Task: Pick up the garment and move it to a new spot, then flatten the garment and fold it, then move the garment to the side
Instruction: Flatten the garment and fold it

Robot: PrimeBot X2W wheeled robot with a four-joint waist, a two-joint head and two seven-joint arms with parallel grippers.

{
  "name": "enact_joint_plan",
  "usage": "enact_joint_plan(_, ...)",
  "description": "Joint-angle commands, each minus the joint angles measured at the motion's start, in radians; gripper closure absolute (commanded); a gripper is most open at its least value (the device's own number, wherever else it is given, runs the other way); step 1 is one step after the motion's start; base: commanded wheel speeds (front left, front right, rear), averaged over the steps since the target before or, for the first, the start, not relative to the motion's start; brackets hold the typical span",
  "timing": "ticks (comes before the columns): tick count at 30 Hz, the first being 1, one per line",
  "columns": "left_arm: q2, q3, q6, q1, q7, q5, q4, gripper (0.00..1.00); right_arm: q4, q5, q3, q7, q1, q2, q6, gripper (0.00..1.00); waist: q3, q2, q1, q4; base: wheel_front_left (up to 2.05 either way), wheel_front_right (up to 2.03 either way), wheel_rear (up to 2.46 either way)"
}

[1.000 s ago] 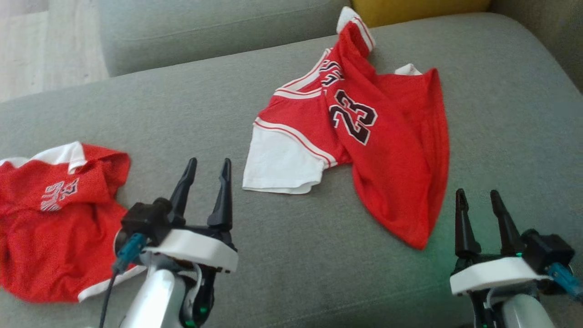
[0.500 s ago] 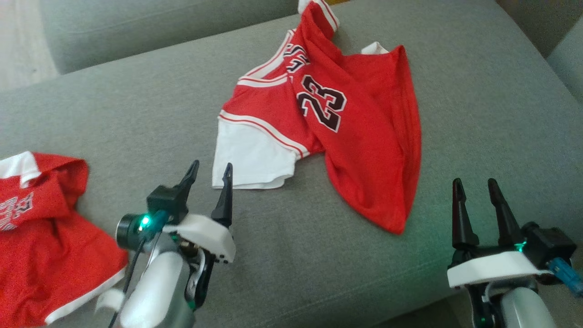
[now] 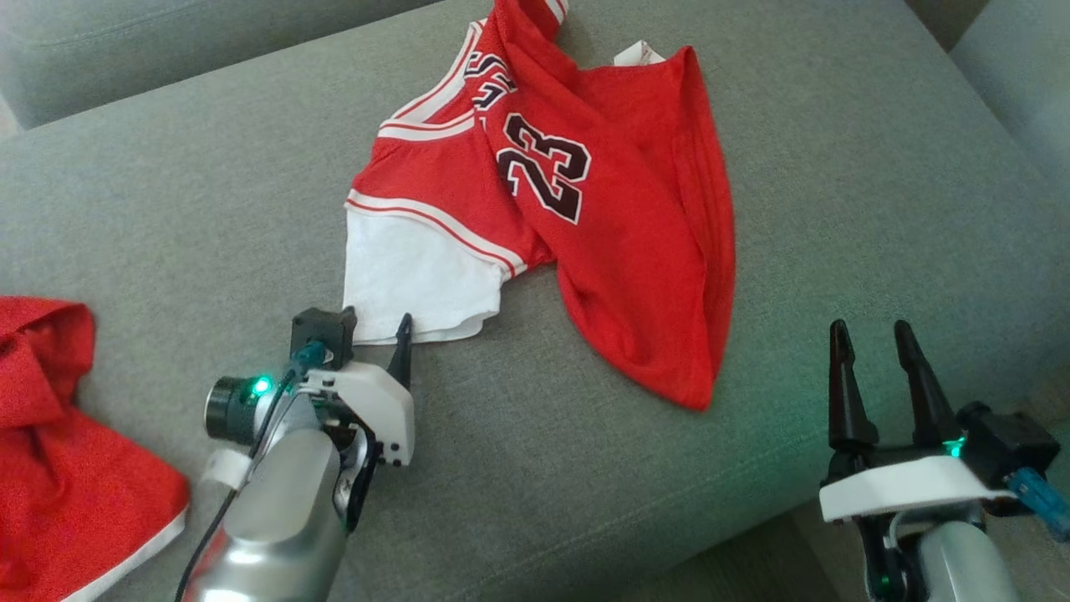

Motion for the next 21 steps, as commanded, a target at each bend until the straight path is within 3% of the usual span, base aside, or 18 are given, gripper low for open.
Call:
enact_joint_plan(1, 0.018, 0.021, 0.014, -0.057, -0.006, 0.011, -0.001, 0.00, -0.034, 0.009, 0.024, -0.009, -0.042, -0.005, 0.007, 0.00, 0.005, -0.0001, 0.0000, -0.007, 0.00, 0.00, 0.00)
enact_joint_plan(12, 0.027, 0.024, 0.084, -0.097, -0.046, 0.014, 0.104, 0.00, -0.016, 0.016, 0.019, -0.012, -0.042, -0.005, 0.007, 0.00, -0.006, -0.0001, 0.0000, -0.007, 0.00, 0.00, 0.00)
enact_joint_plan(21, 0.021, 0.024, 0.085, -0.102, -0.055, -0.011, 0.143, 0.00, -0.002, 0.020, 0.021, -0.013, -0.043, -0.005, 0.007, 0.00, -0.016, -0.0001, 0.0000, -0.002, 0.00, 0.00, 0.00)
